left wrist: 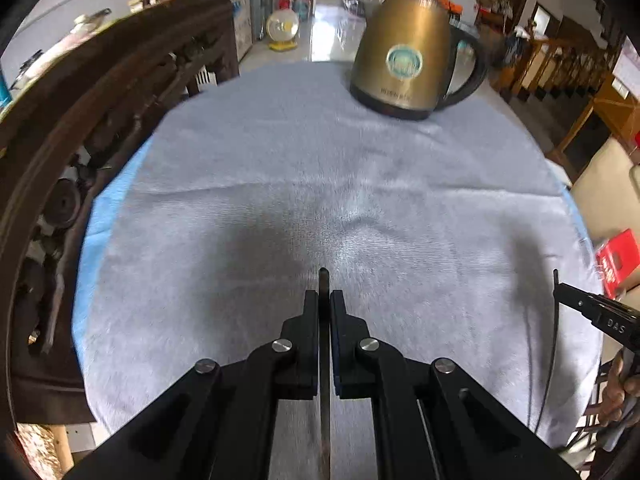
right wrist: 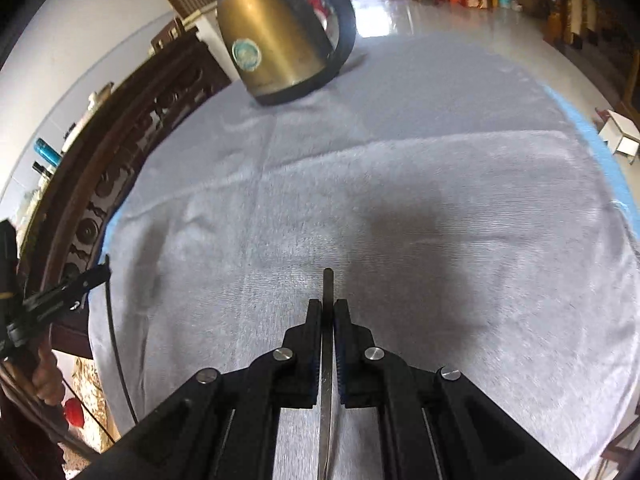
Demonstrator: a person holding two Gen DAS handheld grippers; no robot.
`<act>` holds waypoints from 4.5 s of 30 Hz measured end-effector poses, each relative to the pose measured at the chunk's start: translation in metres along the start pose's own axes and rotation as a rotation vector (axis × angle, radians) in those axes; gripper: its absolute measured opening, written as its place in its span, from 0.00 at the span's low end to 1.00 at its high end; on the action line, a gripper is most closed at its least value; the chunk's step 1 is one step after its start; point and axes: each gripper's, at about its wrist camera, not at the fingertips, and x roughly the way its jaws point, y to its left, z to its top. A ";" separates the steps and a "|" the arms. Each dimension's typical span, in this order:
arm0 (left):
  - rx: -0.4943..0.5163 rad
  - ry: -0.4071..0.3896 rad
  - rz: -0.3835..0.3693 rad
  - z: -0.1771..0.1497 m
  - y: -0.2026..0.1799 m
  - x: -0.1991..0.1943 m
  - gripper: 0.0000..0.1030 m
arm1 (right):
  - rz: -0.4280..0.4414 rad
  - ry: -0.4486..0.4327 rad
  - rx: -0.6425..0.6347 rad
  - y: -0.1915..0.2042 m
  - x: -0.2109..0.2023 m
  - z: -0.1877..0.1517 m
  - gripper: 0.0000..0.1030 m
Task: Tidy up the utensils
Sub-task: 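Lift the chopsticks and lower them into the grey cup with both tools, then open both tools to release the chopsticks into the grey cup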
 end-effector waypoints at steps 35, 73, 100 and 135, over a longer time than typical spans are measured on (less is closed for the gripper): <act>0.050 -0.476 -0.076 -0.137 -0.048 -0.215 0.05 | -0.059 -0.429 -0.010 0.033 -0.187 -0.122 0.07; -0.024 -0.771 -0.168 -0.157 -0.070 -0.293 0.05 | 0.046 -0.776 -0.088 0.097 -0.319 -0.175 0.07; -0.003 -0.761 -0.111 -0.162 -0.090 -0.255 0.05 | 0.005 -0.759 -0.163 0.122 -0.258 -0.182 0.07; -0.018 -0.650 -0.103 -0.159 -0.080 -0.230 0.06 | 0.043 -0.650 -0.155 0.129 -0.228 -0.179 0.07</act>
